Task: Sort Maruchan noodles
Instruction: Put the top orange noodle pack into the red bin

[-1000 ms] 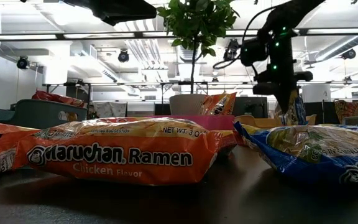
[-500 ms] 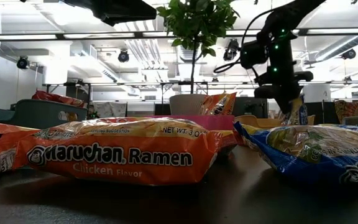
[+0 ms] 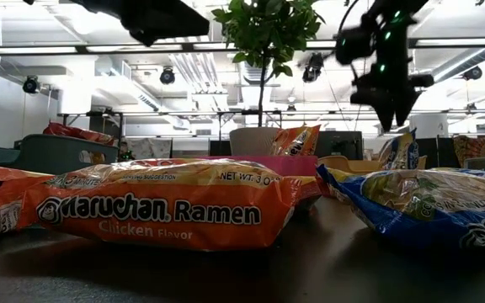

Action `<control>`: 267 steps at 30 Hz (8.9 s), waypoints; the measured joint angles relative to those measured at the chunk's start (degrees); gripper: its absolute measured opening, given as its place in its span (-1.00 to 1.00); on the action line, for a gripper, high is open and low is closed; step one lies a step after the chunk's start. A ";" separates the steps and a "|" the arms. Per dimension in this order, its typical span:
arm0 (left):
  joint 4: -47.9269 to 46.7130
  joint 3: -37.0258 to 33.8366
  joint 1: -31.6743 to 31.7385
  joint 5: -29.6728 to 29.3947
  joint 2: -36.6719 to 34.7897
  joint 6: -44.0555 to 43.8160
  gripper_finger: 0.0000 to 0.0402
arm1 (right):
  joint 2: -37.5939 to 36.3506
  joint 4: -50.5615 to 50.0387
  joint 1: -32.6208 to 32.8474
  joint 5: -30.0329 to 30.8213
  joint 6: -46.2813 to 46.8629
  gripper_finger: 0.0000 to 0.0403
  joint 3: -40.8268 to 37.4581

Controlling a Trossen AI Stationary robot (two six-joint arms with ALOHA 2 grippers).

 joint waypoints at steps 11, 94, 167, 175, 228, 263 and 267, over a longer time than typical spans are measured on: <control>-6.20 0.01 -3.21 3.16 0.51 -17.52 -0.61 | -21.27 22.66 19.83 -0.86 1.64 -0.09 -13.91; -35.25 12.31 -14.15 -7.61 23.66 -34.28 -1.00 | -16.10 75.02 40.85 -22.80 0.64 -0.49 -29.41; -20.83 1.56 -18.68 -10.21 22.72 -31.28 -1.00 | 35.19 63.42 45.57 -13.29 19.15 0.25 7.16; -20.44 2.21 -17.18 -18.88 22.62 -26.46 -1.00 | 33.98 63.36 45.57 -14.22 17.58 0.25 7.71; -18.70 1.79 -17.62 -10.95 29.78 -33.67 -1.00 | 34.08 61.60 47.91 -14.11 19.64 0.25 7.67; -19.44 6.61 -18.64 -10.48 27.21 -30.56 -1.00 | 21.19 44.09 52.48 -11.06 3.61 0.01 6.21; -19.79 8.57 -18.20 -15.86 27.43 -27.00 -1.00 | 20.16 47.30 55.94 -7.70 3.16 -0.09 2.68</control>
